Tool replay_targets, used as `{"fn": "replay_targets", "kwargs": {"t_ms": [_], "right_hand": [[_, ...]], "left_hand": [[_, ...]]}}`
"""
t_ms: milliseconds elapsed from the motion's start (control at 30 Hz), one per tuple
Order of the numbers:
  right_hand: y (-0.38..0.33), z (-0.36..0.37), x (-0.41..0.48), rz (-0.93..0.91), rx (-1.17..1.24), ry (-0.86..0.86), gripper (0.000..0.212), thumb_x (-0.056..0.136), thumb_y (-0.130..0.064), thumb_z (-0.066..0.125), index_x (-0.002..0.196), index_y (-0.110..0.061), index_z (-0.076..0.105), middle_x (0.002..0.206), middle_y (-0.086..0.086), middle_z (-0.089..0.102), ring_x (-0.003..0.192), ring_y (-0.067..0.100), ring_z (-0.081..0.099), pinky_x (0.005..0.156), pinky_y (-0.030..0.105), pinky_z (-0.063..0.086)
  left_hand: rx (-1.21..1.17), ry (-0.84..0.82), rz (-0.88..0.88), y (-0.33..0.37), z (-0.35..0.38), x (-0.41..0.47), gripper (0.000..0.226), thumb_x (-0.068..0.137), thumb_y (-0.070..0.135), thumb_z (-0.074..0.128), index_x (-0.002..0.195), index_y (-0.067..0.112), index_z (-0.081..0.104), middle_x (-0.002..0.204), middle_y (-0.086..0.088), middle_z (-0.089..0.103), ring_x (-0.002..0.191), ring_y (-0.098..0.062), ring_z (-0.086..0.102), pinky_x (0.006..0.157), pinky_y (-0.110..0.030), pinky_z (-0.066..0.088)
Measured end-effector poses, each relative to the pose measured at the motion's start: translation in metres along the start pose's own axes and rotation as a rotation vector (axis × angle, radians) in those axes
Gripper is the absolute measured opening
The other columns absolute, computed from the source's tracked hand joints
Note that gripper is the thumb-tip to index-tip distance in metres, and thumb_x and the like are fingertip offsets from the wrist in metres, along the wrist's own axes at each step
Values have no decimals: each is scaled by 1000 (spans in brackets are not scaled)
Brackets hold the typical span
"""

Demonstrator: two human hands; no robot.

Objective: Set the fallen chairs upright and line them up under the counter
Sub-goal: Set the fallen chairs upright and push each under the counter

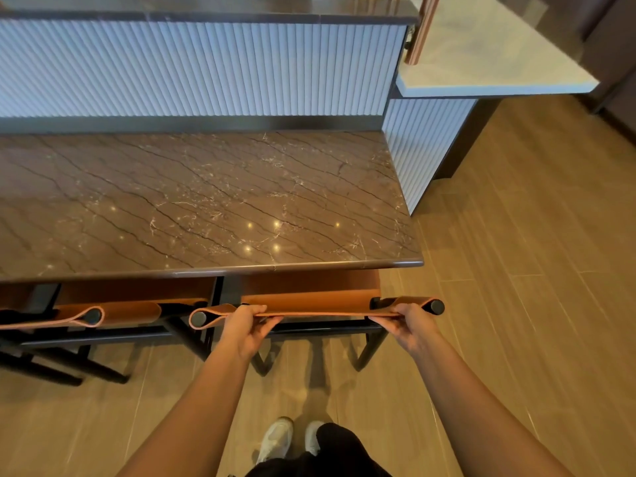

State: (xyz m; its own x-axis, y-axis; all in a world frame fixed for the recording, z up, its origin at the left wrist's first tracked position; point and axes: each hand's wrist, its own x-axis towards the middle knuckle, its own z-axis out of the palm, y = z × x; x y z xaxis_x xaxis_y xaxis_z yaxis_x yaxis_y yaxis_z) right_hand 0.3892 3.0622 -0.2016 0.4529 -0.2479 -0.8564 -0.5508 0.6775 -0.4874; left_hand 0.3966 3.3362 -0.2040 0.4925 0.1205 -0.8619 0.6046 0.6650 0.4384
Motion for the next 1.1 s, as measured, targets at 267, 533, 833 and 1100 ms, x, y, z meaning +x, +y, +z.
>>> {"fn": "replay_targets", "kwargs": {"t_ms": [267, 533, 833, 1100], "right_hand": [[-26, 16, 11, 19, 78, 5, 26, 94, 12, 39, 117, 4, 47, 129, 29, 49, 121, 48, 50, 79, 56, 51], [-16, 9, 11, -20, 71, -71, 19, 92, 14, 38, 102, 1, 49, 117, 30, 53, 102, 45, 58, 60, 53, 54], [-15, 7, 11, -35, 18, -53, 37, 93, 10, 43, 129, 3, 45, 126, 29, 55, 110, 44, 59, 60, 47, 57], [-4, -1, 11, -66, 23, -63, 35, 94, 10, 41, 127, 2, 46, 123, 25, 56, 92, 39, 62, 65, 48, 57]], "left_hand": [[-66, -34, 42, 1, 20, 8, 37, 90, -13, 44, 126, -2, 45, 122, -25, 53, 113, -40, 55, 83, -49, 52], [-19, -50, 53, -2, 10, 8, 40, 90, -13, 41, 128, -1, 45, 125, -24, 55, 102, -36, 59, 74, -47, 52], [48, -107, 45, 0, 8, 5, 42, 91, -12, 41, 132, -2, 43, 127, -26, 55, 115, -39, 57, 88, -47, 50], [89, -115, 49, -2, 5, 7, 43, 91, -12, 41, 132, -1, 43, 126, -24, 56, 113, -39, 58, 86, -46, 52]]}}
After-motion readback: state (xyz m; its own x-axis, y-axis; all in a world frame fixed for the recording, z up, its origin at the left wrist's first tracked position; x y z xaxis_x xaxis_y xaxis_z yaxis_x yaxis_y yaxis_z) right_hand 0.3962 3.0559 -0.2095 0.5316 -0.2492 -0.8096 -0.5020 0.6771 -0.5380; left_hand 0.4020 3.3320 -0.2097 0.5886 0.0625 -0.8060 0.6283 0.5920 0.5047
